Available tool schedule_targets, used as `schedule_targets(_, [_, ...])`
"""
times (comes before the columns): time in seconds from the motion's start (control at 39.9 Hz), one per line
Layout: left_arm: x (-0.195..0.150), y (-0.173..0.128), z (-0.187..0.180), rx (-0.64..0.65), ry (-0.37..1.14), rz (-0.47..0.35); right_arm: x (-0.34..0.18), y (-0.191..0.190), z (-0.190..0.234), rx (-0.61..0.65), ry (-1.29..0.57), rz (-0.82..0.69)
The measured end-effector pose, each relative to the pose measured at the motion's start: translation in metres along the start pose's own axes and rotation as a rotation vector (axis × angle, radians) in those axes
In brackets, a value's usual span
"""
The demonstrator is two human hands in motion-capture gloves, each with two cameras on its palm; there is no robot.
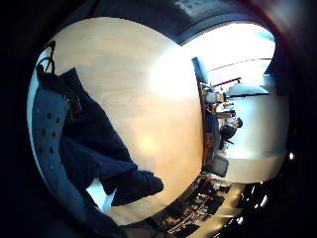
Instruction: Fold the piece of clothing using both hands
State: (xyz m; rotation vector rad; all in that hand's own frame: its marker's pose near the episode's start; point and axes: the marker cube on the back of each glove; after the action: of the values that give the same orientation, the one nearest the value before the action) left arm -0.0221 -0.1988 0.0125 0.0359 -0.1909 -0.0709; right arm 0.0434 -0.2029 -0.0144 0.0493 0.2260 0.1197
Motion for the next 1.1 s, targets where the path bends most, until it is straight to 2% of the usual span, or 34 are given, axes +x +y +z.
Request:
schedule_targets(0.05, [0.005, -0.006, 0.005, -0.024, -0.006, 0.016, 0.002, -0.014, 0.006, 0.019, -0.007, 0.011])
schedule_targets(0.15, [-0.001, -0.007, -0.004, 0.000, -0.019, -0.004, -0.005, -0.015, -0.003, 0.042, -0.172, -0.059])
schedule_targets(0.25, [-0.015, -0.010, -0.033, 0.184, -0.068, -0.024, 0.011, -0.008, -0.022, 0.132, -0.244, -0.058])
schedule_targets(0.3, [-0.018, 0.001, -0.044, 0.209, -0.072, -0.024, 0.028, 0.005, -0.025, 0.126, -0.225, -0.018])
schedule_targets(0.38, [-0.018, 0.035, -0.051, 0.154, -0.051, -0.023, 0.053, 0.028, -0.027, 0.115, -0.214, 0.048])
schedule_targets(0.45, [-0.021, 0.047, -0.052, 0.286, -0.063, -0.009, 0.059, 0.039, -0.025, 0.221, -0.360, 0.076])
schedule_targets(0.6, [-0.030, 0.072, -0.024, 0.356, -0.071, -0.045, 0.092, 0.084, 0.040, 0.053, -0.376, 0.304])
schedule_targets(0.7, [-0.029, 0.079, 0.005, 0.271, -0.033, -0.066, 0.104, 0.115, 0.054, 0.011, -0.357, 0.382])
schedule_targets(0.85, [-0.023, 0.074, 0.046, 0.065, 0.046, -0.066, 0.109, 0.141, 0.084, -0.208, -0.215, 0.458])
schedule_targets(0.93, [-0.022, 0.072, 0.065, -0.020, 0.095, -0.061, 0.104, 0.142, 0.088, -0.204, -0.185, 0.475])
schedule_targets(1.03, [-0.029, 0.056, 0.080, 0.024, 0.104, -0.074, 0.098, 0.140, 0.088, -0.187, -0.144, 0.475])
schedule_targets(1.1, [-0.023, 0.067, 0.079, -0.065, 0.149, -0.066, 0.091, 0.140, 0.084, -0.206, -0.151, 0.452])
